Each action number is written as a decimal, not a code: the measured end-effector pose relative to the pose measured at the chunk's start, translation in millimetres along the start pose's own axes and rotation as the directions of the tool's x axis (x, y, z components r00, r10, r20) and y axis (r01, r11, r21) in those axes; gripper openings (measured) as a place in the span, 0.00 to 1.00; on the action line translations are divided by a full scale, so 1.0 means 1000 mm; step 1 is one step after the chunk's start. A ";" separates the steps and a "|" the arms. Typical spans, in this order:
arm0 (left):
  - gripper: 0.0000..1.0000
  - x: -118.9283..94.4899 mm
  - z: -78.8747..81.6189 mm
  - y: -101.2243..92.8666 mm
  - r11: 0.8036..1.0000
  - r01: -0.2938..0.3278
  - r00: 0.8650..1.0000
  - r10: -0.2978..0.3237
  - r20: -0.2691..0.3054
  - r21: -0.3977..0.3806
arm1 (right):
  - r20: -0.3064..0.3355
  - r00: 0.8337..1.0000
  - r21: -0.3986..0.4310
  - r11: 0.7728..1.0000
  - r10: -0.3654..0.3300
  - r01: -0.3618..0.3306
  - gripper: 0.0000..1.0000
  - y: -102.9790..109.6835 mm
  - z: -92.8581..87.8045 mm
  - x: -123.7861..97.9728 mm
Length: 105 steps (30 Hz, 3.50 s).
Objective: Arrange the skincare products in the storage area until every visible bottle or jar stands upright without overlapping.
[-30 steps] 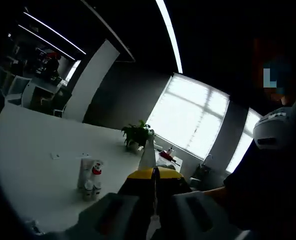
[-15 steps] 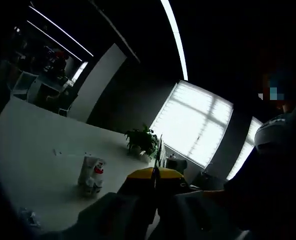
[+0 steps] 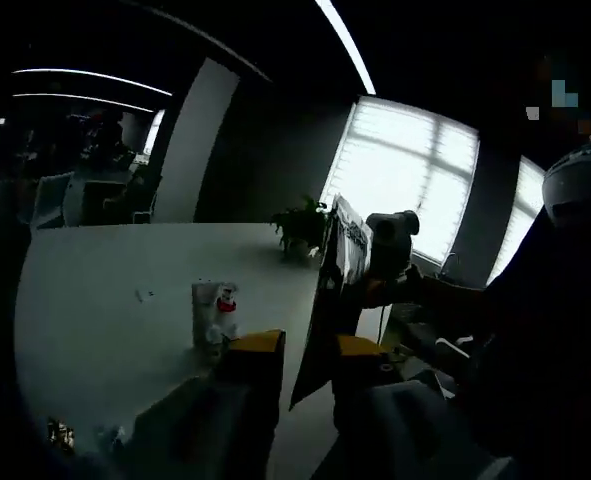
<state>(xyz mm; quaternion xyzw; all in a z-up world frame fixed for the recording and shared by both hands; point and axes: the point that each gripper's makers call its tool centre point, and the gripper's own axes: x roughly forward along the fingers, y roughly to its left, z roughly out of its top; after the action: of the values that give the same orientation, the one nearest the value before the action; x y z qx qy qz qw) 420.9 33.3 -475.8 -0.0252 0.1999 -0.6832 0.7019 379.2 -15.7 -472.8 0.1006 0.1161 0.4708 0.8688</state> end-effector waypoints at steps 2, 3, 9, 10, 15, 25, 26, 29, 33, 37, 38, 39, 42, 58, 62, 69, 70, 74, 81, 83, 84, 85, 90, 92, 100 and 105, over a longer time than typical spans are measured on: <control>0.27 0.001 0.002 -0.005 1.000 0.009 1.000 -0.009 0.000 0.024 | -0.040 0.999 -0.015 1.000 0.003 -0.003 0.00 0.002 -0.004 0.000; 0.29 0.002 0.003 -0.006 0.999 0.011 1.000 -0.011 -0.002 0.034 | -0.069 0.998 -0.023 1.000 0.014 -0.016 0.00 0.005 -0.006 0.000; 0.31 0.004 0.014 -0.012 0.993 0.036 0.999 -0.032 -0.035 0.117 | -0.214 0.976 -0.064 0.997 0.030 -0.044 0.00 0.009 -0.020 0.002; 0.31 0.004 0.017 -0.013 0.992 0.043 0.999 -0.040 -0.034 0.119 | -0.235 0.971 -0.071 0.996 0.032 -0.050 0.00 0.010 -0.022 0.002; 0.28 0.005 0.024 -0.022 0.987 0.102 0.994 -0.096 -0.058 0.123 | -0.278 0.959 -0.073 0.994 0.055 -0.078 0.00 0.015 -0.027 0.006; 0.13 0.001 0.024 -0.030 0.984 0.129 0.990 -0.120 -0.078 0.125 | -0.307 0.949 -0.073 0.992 0.076 -0.103 0.00 0.024 -0.035 0.012; 0.12 0.001 0.023 -0.032 0.983 0.130 0.989 -0.119 -0.082 0.133 | -0.309 0.948 -0.074 0.992 0.074 -0.101 0.00 0.024 -0.036 0.012; 0.12 0.001 0.021 -0.032 0.983 0.120 0.990 -0.109 -0.086 0.138 | -0.316 0.946 -0.073 0.992 0.072 -0.099 0.00 0.025 -0.037 0.011; 0.08 0.001 0.020 -0.035 0.982 0.123 0.991 -0.113 -0.074 0.146 | -0.320 0.945 -0.068 0.993 0.065 -0.092 0.00 0.026 -0.039 0.009; 0.06 0.002 0.018 -0.038 0.986 0.131 0.990 -0.124 -0.069 0.107 | -0.318 0.946 -0.064 0.995 0.056 -0.081 0.00 0.027 -0.041 0.008; 0.06 0.002 0.018 -0.038 0.985 0.131 0.990 -0.124 -0.070 0.113 | -0.317 0.947 -0.066 0.995 0.054 -0.079 0.00 0.028 -0.042 0.008; 0.06 0.001 0.018 -0.038 0.985 0.132 0.990 -0.125 -0.070 0.112 | -0.316 0.947 -0.064 0.995 0.053 -0.077 0.00 0.028 -0.042 0.008; 0.06 0.001 0.018 -0.040 0.984 0.140 0.989 -0.133 -0.068 0.113 | -0.307 0.951 -0.082 0.995 0.033 -0.061 0.00 0.027 -0.041 0.007; 0.05 -0.001 0.003 -0.028 0.979 0.148 0.985 -0.134 -0.108 0.140 | -0.245 0.955 -0.077 0.986 -0.165 0.151 0.33 -0.002 -0.077 -0.010; 0.05 0.000 -0.007 -0.006 0.984 0.149 0.982 -0.135 -0.130 0.097 | -0.220 0.960 -0.009 0.984 -0.175 0.177 0.26 0.004 -0.091 -0.028; 0.05 0.008 -0.019 0.022 0.983 0.173 0.975 -0.164 -0.150 0.052 | -0.204 0.954 0.050 0.971 -0.218 0.232 0.26 0.004 -0.103 -0.049; 0.05 0.010 -0.023 0.025 0.982 0.184 0.970 -0.173 -0.169 0.050 | -0.196 0.955 0.055 0.970 -0.222 0.237 0.26 0.004 -0.101 -0.050; 0.05 0.018 -0.028 0.035 0.983 0.181 0.969 -0.176 -0.173 0.013 | -0.175 0.957 0.060 0.967 -0.233 0.246 0.27 0.004 -0.096 -0.049; 0.05 0.028 -0.042 0.064 0.987 0.151 0.968 -0.159 -0.193 -0.058 | -0.179 0.944 0.078 0.953 -0.275 0.293 0.43 -0.007 -0.103 -0.053; 0.05 0.030 -0.045 0.071 0.986 0.148 0.966 -0.161 -0.202 -0.076 | -0.184 0.940 0.084 0.948 -0.288 0.307 0.48 -0.011 -0.106 -0.055; 0.05 0.031 -0.046 0.074 0.986 0.147 0.966 -0.160 -0.203 -0.079 | -0.184 0.937 0.090 0.944 -0.298 0.318 0.51 -0.014 -0.107 -0.056; 0.05 0.031 -0.047 0.076 0.985 0.147 0.966 -0.162 -0.203 -0.088 | -0.184 0.935 0.095 0.941 -0.304 0.325 0.55 -0.016 -0.108 -0.057; 0.05 0.039 -0.052 0.091 0.980 0.141 0.967 -0.167 -0.193 -0.142 | -0.196 0.923 0.114 0.927 -0.332 0.358 0.68 -0.026 -0.112 -0.060; 0.05 0.042 -0.056 0.096 0.979 0.136 0.967 -0.165 -0.195 -0.154 | -0.197 0.919 0.119 0.922 -0.341 0.368 0.70 -0.028 -0.114 -0.062; 0.05 0.058 -0.067 0.112 0.972 0.141 0.958 -0.182 -0.221 -0.189 | -0.201 0.893 0.108 0.897 -0.402 0.428 0.89 -0.039 -0.122 -0.071; 0.05 0.066 -0.071 0.120 0.966 0.144 0.955 -0.192 -0.224 -0.215 | -0.192 0.876 0.083 0.883 -0.442 0.463 0.99 -0.046 -0.121 -0.079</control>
<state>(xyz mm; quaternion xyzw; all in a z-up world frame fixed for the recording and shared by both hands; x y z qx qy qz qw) 511.2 -6.0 -593.9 -0.0273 0.3477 -0.7156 0.6052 338.0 -99.3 -593.0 0.0853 0.2385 0.2528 0.9338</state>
